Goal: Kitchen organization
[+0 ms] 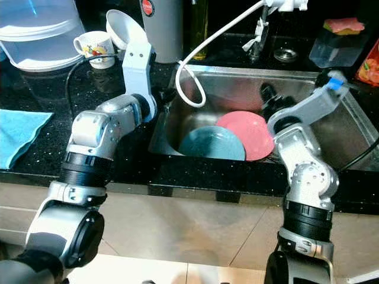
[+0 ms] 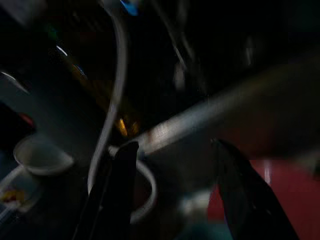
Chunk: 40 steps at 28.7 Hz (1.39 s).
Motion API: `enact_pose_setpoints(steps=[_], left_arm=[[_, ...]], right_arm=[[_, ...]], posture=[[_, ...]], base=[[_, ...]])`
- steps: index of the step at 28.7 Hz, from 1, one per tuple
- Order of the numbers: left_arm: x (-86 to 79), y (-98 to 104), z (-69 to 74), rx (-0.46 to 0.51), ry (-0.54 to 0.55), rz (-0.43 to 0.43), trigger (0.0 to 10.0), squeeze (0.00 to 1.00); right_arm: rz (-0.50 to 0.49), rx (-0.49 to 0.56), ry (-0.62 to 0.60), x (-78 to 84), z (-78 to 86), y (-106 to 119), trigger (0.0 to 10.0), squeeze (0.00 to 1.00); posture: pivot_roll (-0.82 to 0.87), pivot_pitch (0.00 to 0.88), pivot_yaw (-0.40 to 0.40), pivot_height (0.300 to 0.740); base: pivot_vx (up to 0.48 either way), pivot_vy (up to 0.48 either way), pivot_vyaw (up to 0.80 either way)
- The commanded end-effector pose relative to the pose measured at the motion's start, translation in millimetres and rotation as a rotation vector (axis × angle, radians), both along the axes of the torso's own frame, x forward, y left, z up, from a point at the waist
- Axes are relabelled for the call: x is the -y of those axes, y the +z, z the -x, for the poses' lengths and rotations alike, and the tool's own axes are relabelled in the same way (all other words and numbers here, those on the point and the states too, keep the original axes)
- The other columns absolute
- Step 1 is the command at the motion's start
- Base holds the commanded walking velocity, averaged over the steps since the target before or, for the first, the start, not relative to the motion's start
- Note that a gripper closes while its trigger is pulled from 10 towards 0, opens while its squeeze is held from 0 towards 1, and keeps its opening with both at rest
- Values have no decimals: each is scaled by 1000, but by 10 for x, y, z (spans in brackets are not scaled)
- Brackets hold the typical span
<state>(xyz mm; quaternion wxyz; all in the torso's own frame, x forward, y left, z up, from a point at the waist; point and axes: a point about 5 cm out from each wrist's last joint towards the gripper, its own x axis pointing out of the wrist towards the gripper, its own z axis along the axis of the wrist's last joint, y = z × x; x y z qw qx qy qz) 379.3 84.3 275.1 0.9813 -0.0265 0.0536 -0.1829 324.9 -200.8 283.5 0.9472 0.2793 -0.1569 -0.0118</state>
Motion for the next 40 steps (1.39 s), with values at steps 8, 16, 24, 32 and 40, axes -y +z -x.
enact_pose_setpoints(steps=[8, 16, 24, 32, 40], left_arm=[[-64, -19, -35, 61, 60, -94, 10000, 0], [-97, -11, -48, 132, 67, -132, 10000, 0], [-73, 19, -41, 223, 43, -116, 10000, 0], [-21, 158, -88, 346, -10, -141, 10000, 0], [68, 92, -187, 330, -50, -117, 10000, 0]], right_arm=[[319, 147, -111, -310, 145, 185, 10000, 0], [367, 180, -152, -350, 189, 204, 10000, 0], [384, 191, -190, -315, 199, 212, 10000, 0], [397, 199, -208, -291, 206, 232, 10000, 0], [410, 205, -229, -247, 232, 250, 10000, 0]], posture=[[55, 117, 35, 740], [79, 120, 43, 740], [77, 114, 35, 740], [52, 94, 31, 740], [19, 84, 36, 740]], base=[[0, 0, 0], [0, 0, 0], [0, 0, 0], [0, 0, 0], [0, 0, 0]])
